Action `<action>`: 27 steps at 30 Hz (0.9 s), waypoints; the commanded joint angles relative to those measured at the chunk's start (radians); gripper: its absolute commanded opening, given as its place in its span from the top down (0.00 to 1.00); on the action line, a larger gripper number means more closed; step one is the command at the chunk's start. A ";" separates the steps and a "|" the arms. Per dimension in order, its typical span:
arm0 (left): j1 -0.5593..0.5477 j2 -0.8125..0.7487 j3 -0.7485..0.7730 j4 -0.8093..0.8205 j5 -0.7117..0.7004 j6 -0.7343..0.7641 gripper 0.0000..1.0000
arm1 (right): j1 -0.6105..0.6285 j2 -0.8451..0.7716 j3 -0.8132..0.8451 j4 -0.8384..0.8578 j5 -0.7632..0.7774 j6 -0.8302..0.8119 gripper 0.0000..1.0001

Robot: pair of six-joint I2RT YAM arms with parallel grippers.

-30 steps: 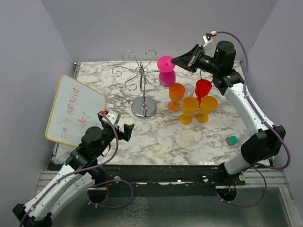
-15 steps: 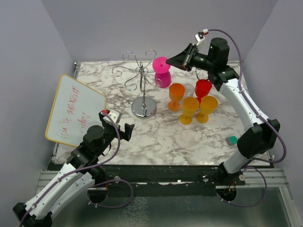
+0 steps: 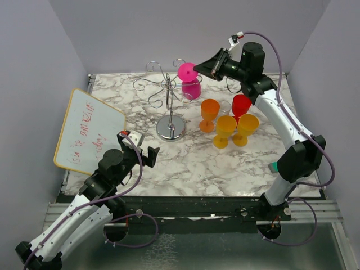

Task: Take the wine glass off the wine glass rack
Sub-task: Pick up the wine glass from the wine rack.

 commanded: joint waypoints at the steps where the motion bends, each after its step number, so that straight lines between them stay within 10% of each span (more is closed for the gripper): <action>1: 0.006 -0.013 0.013 0.002 0.007 0.004 0.01 | 0.000 0.019 0.039 0.040 0.070 -0.025 0.99; 27: 0.012 -0.002 0.010 0.006 0.019 0.004 0.01 | 0.000 -0.381 -0.240 0.051 0.491 -0.246 0.99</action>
